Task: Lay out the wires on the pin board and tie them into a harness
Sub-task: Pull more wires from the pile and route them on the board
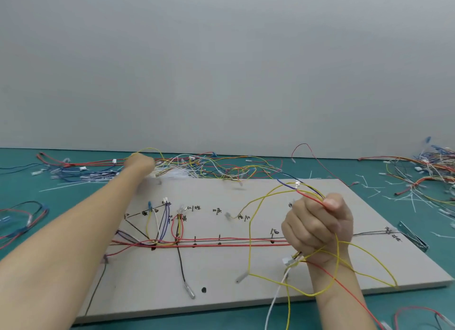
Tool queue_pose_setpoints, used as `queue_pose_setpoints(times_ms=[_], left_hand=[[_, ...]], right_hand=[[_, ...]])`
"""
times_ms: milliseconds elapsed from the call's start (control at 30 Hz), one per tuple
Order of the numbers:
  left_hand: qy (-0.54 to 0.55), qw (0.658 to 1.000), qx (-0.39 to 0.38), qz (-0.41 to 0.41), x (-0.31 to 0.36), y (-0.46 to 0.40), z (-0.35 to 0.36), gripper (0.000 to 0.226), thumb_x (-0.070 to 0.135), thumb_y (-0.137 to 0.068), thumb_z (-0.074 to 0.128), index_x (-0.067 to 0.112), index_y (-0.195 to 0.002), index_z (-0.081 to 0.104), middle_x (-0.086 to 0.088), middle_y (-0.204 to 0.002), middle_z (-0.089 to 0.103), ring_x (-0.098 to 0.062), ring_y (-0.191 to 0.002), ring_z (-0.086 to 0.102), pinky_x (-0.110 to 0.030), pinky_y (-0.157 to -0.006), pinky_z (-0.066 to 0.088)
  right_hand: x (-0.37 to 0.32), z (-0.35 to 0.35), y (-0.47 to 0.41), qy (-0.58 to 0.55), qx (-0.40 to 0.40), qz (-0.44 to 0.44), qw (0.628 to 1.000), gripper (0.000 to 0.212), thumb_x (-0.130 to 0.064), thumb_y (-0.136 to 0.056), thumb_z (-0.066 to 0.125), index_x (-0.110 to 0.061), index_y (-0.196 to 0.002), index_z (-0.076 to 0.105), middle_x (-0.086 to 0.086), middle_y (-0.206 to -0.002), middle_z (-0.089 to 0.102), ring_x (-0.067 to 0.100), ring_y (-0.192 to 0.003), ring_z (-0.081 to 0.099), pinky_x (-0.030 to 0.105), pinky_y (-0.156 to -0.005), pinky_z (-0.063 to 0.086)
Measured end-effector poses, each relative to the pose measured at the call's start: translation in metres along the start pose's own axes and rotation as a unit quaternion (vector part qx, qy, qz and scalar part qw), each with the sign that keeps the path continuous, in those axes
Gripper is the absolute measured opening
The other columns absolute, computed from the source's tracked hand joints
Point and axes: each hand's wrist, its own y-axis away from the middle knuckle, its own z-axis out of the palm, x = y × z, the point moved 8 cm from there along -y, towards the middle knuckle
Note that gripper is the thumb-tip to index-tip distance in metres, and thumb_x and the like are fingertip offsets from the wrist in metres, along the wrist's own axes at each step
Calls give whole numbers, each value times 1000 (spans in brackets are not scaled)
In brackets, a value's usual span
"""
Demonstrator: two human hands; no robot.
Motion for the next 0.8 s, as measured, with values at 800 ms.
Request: queue_pose_setpoints(times_ms=[800], left_hand=[[121, 985, -99, 66, -10, -10, -36, 26, 28, -91, 63, 4, -82, 68, -9, -74, 66, -18, -57, 53, -19, -49, 40]], right_hand=[[19, -66, -6, -91, 347, -7, 934, 31, -26, -91, 44, -19, -61, 39, -1, -38, 26, 5, -30, 12, 17, -27, 15]])
